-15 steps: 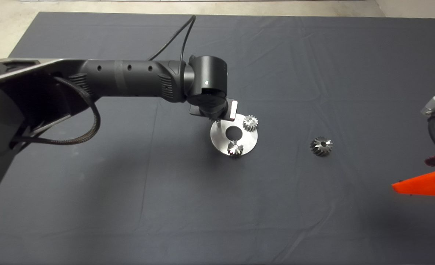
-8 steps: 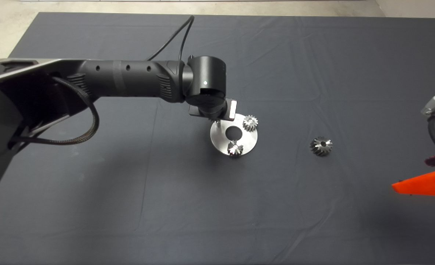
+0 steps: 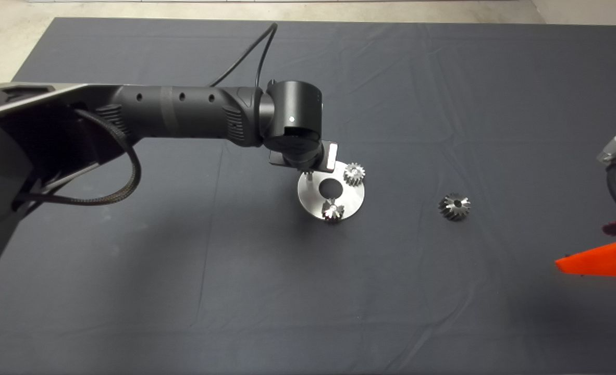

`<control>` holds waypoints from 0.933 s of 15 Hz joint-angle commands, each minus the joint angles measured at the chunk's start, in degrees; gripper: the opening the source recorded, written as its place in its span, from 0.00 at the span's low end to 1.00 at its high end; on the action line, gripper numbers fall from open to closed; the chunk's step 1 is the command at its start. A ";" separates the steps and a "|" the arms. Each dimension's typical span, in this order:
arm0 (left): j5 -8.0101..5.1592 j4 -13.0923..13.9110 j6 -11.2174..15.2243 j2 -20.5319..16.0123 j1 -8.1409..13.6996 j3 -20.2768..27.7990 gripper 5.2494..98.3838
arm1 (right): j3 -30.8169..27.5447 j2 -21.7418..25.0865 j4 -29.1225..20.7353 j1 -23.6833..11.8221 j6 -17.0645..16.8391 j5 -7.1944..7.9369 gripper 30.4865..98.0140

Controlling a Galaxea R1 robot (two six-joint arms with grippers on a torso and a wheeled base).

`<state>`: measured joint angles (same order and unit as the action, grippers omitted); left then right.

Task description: Remove an incorrectly installed larger gear and replace it with the correct smaller gear

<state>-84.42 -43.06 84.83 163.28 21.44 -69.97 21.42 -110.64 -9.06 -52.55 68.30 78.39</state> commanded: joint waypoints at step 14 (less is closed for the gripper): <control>0.84 -0.62 0.24 0.25 0.44 0.56 0.28 | -0.16 0.16 -2.02 -0.71 0.83 -0.07 0.92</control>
<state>-83.70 -43.10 84.86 163.36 21.38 -69.97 21.42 -110.64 -9.06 -52.55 68.57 78.39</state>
